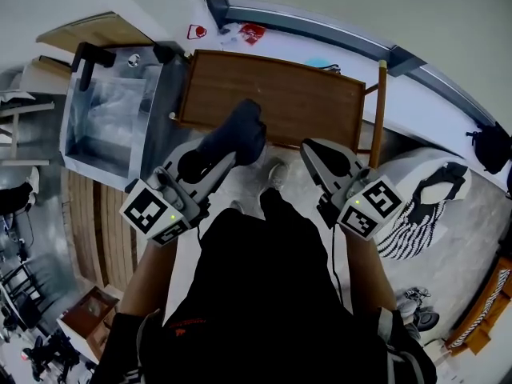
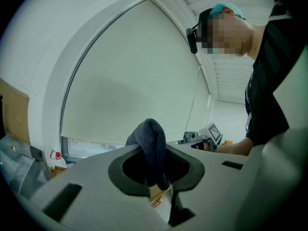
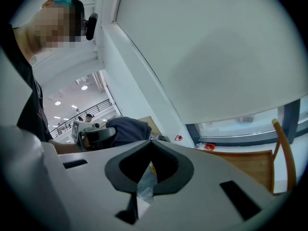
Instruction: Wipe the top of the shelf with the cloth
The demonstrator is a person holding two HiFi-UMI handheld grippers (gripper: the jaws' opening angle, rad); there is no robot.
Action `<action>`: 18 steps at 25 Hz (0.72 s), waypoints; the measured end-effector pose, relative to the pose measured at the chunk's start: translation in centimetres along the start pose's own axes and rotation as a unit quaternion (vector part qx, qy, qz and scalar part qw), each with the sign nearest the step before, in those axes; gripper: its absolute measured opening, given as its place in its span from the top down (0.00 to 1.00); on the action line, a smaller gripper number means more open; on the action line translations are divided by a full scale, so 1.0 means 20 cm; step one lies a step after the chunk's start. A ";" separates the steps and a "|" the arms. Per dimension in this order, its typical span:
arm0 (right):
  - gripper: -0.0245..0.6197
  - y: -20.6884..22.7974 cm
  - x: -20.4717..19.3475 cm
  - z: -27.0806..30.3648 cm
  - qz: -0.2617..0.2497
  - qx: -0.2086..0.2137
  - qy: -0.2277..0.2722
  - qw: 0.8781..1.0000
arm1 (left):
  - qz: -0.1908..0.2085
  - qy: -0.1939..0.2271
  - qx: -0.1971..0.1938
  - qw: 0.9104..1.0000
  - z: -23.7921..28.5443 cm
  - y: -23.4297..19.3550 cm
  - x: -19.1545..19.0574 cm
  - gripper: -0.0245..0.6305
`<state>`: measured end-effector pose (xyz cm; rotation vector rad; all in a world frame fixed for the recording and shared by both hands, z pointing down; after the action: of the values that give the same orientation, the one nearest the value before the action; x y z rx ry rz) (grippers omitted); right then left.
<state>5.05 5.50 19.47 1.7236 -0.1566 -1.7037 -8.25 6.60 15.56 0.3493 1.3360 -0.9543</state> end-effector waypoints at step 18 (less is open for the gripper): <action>0.95 0.31 -0.02 0.05 0.028 -0.022 -0.018 0.999 | -0.005 -0.015 0.017 1.000 0.30 -0.29 -0.11 0.86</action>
<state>6.40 0.61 23.36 1.6428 -0.1818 -1.6854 -8.52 -0.29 20.83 0.3534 1.2961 -0.9873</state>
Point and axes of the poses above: the fingertips, and each gripper's own axes: z forward along the fingers, y to its right, x out of its top, the point moved 1 cm from there along -z, backward along the fingers, and after that the axes turned 13 degrees about x, right-handed, at the moved point
